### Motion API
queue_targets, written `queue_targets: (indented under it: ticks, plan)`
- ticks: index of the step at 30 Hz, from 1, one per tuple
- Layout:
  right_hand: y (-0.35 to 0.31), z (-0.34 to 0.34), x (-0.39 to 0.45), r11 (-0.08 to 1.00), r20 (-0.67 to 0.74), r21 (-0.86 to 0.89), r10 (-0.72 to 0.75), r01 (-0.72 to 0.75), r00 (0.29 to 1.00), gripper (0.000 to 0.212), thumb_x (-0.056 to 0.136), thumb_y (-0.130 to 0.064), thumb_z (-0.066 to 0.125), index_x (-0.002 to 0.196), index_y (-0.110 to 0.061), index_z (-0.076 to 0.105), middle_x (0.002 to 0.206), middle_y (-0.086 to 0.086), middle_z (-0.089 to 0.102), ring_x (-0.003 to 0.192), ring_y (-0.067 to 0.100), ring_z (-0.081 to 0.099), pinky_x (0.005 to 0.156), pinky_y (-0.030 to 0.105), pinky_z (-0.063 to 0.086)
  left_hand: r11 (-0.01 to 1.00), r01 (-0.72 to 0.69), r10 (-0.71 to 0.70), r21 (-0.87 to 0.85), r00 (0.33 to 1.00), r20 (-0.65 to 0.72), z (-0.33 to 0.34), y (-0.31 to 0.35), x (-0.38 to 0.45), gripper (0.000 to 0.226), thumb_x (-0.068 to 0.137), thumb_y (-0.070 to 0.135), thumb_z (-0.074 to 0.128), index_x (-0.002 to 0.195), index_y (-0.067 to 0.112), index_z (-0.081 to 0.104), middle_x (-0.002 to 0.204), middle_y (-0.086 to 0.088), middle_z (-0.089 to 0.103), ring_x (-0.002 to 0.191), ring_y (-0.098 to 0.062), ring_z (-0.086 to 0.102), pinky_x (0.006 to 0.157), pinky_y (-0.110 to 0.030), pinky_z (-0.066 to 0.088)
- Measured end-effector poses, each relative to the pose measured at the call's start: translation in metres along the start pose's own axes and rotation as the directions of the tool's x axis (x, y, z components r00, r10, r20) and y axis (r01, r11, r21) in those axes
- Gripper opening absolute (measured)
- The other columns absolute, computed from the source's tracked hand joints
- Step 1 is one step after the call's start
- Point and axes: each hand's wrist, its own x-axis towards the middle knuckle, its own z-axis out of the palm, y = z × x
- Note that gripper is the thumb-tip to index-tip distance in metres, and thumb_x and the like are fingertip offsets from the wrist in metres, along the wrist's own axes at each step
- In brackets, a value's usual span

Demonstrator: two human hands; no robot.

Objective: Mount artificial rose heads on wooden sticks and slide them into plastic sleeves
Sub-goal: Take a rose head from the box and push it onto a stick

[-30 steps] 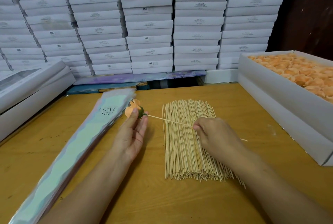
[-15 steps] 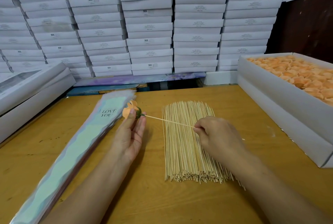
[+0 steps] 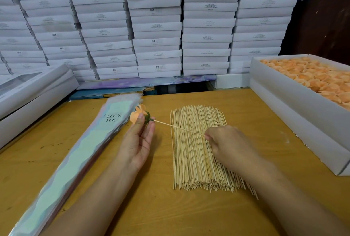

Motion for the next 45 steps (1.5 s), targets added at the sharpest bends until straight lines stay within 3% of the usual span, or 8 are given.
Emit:
queue_targets:
  ticks: [3,6,11,18,30,38,45]
  plan:
    - [0.0,-0.002,-0.001,0.998,-0.019,0.065,-0.013,0.014,1.0,0.022,0.102,-0.02,0.052,0.095,-0.015,0.072,0.08,-0.002,0.069,0.068,0.011,0.063,0.065,0.031,0.057,1.0,-0.013,0.013,0.002,1.0,0.001,-0.001,0.002,0.002,0.02,0.088,0.012,0.068,0.105,0.002,0.068,0.087,-0.015,0.077,0.078,-0.015,0.076,0.071,-0.024,0.062]
    - [-0.006,-0.005,-0.002,0.988,-0.107,0.152,-0.022,0.038,0.994,0.021,0.101,-0.027,0.056,0.114,-0.024,0.072,0.095,-0.005,0.073,0.084,0.011,0.066,0.065,0.022,0.046,1.0,-0.002,0.002,0.013,1.0,0.024,0.001,-0.003,0.0,0.034,0.078,0.013,0.072,0.11,0.001,0.067,0.09,-0.017,0.077,0.077,-0.016,0.076,0.066,-0.024,0.062]
    - [-0.01,-0.004,-0.005,0.994,-0.177,0.095,-0.037,0.055,0.984,0.019,0.1,-0.027,0.057,0.1,-0.021,0.075,0.091,-0.008,0.069,0.082,0.009,0.062,0.065,0.018,0.041,1.0,0.008,-0.008,0.011,0.999,0.049,0.004,-0.009,-0.002,0.044,0.076,0.013,0.073,0.117,0.001,0.065,0.094,-0.019,0.077,0.077,-0.017,0.076,0.064,-0.024,0.062]
    - [-0.013,-0.004,-0.006,0.998,-0.097,0.038,-0.051,0.055,0.994,0.023,0.102,-0.019,0.048,0.095,-0.016,0.07,0.088,-0.005,0.068,0.079,0.014,0.062,0.077,0.033,0.054,0.999,0.029,-0.03,0.018,0.996,0.085,0.005,-0.008,-0.004,0.036,0.076,0.013,0.071,0.11,0.002,0.067,0.092,-0.018,0.077,0.076,-0.016,0.076,0.067,-0.024,0.062]
    - [-0.013,-0.006,-0.003,0.998,-0.008,0.028,-0.062,0.062,0.998,0.02,0.096,-0.006,0.049,0.098,-0.014,0.068,0.091,-0.001,0.07,0.083,0.015,0.065,0.082,0.04,0.056,0.997,0.066,-0.07,0.036,0.993,0.096,0.0,-0.009,-0.002,0.032,0.077,0.012,0.071,0.107,0.001,0.068,0.093,-0.019,0.076,0.077,-0.017,0.076,0.062,-0.024,0.062]
    - [-0.016,-0.012,-0.006,0.993,-0.053,0.086,-0.075,0.079,0.996,0.02,0.1,-0.03,0.054,0.103,-0.024,0.073,0.09,-0.009,0.072,0.082,0.009,0.066,0.078,0.03,0.057,0.999,0.016,-0.021,0.051,0.994,0.109,0.001,-0.006,-0.001,0.037,0.076,0.016,0.072,0.111,0.003,0.067,0.09,-0.016,0.077,0.076,-0.015,0.076,0.062,-0.022,0.061]
    - [-0.017,-0.018,-0.01,0.994,-0.075,0.041,-0.103,0.106,0.992,0.021,0.098,-0.029,0.055,0.098,-0.023,0.076,0.091,-0.009,0.065,0.086,0.009,0.061,0.075,0.025,0.054,0.998,0.03,-0.037,0.056,0.992,0.121,0.0,-0.009,-0.001,0.042,0.077,0.015,0.072,0.117,0.003,0.065,0.091,-0.016,0.076,0.075,-0.015,0.076,0.063,-0.022,0.062]
